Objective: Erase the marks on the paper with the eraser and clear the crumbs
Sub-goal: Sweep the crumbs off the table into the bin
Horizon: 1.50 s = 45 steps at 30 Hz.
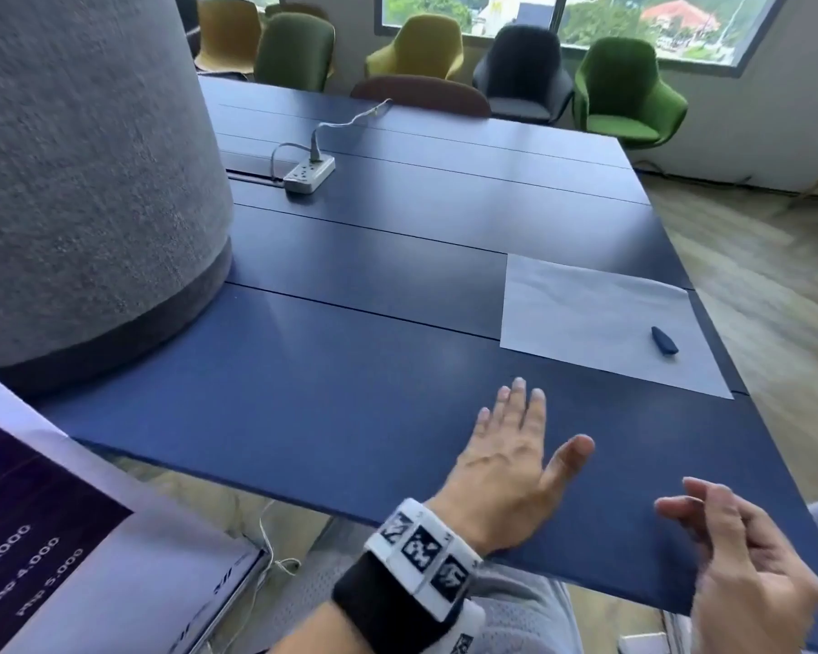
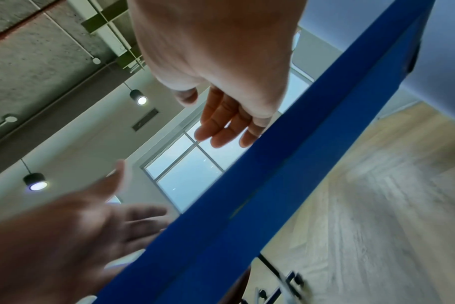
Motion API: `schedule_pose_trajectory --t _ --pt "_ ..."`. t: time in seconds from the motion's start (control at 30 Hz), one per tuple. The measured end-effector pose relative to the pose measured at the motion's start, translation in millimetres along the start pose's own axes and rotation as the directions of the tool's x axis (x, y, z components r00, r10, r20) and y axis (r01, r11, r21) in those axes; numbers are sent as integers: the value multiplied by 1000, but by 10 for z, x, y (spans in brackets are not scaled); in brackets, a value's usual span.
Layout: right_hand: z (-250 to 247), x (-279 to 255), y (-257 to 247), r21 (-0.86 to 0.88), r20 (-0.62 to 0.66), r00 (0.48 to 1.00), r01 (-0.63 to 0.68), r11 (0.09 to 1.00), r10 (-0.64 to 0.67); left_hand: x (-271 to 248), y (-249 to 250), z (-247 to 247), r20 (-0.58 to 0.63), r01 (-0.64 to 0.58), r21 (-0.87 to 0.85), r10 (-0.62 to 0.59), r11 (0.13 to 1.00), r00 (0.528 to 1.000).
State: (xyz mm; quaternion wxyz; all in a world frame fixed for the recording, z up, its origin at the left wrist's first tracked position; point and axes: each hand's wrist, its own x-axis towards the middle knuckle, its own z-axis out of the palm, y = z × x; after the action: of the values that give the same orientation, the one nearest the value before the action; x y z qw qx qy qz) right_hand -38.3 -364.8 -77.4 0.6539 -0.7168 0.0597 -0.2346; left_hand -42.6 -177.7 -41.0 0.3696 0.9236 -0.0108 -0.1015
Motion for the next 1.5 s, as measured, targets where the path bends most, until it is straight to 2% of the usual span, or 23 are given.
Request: schedule_pose_trajectory --t 0.07,0.17,0.23,0.3,0.43,0.53,0.63,0.77,0.83,0.87,0.93,0.97,1.03,1.1,1.17,1.23,1.3,1.33,1.37,1.43,1.5 --pt "-57 8 9 -15 -15 1000 1 1000 -1 -178 -103 -235 -23 24 8 -23 1000 999" --pt "-89 -15 59 -48 5 1000 -11 999 12 -366 -514 -731 -44 137 194 -131 971 990" --pt "-83 -33 68 -56 38 999 -3 998 5 -297 -846 -1095 -4 181 383 -194 906 981" --pt "-85 -58 51 -56 84 996 6 998 -1 -121 -1133 -1394 18 169 558 -216 812 976" --pt "-116 -87 38 -54 100 994 43 998 -38 250 -1456 -1697 26 234 657 -332 717 943" --pt "-100 -101 16 -46 116 992 52 998 -47 382 -1381 -1569 79 210 662 -346 720 935" --pt "-88 -129 -3 -59 141 989 50 997 -41 438 -1079 -1188 205 84 650 -281 755 938" --pt "-86 -155 -21 -96 135 989 81 992 -68 473 -513 -626 306 -51 631 -188 774 933" --pt "-94 -164 -29 -89 117 992 64 994 -53 507 -196 -372 420 -147 570 -132 809 898" --pt "-99 -165 -30 -86 110 993 59 995 -50 515 -36 -284 491 -195 509 -97 839 866" --pt "-98 -177 -39 -75 101 994 57 996 -49 511 183 -222 572 -214 331 -15 919 820" --pt "-92 -181 -40 -62 102 993 57 996 -51 492 229 -260 560 -183 262 5 948 828" --pt "-99 -176 -31 -41 112 992 58 997 -53 391 213 -439 477 -96 232 -27 968 879" --pt "-112 -170 -32 -21 133 990 50 999 -47 267 -33 -684 336 49 288 -149 956 930" --pt "-134 -168 -44 6 153 988 36 999 -36 113 -411 -953 146 227 354 -294 907 945" --pt "-149 -168 -60 36 161 986 27 999 -32 -53 -833 -1179 -37 426 361 -443 830 896" --pt "-143 -167 -77 68 165 986 19 998 -30 -267 -1135 -1230 -134 584 312 -574 749 808" --pt "-135 -169 -85 74 167 986 17 997 -29 -365 -1220 -1186 -155 621 303 -606 723 780" --pt "-131 -171 -87 72 169 985 19 997 -31 -420 -1248 -1087 -173 629 319 -608 709 775" --pt "-119 -171 -84 61 174 984 24 998 -35 -388 -1138 -812 -205 581 376 -547 722 812" --pt "-130 -168 -70 56 178 983 26 998 -36 -214 -828 -490 -179 485 416 -453 769 873"
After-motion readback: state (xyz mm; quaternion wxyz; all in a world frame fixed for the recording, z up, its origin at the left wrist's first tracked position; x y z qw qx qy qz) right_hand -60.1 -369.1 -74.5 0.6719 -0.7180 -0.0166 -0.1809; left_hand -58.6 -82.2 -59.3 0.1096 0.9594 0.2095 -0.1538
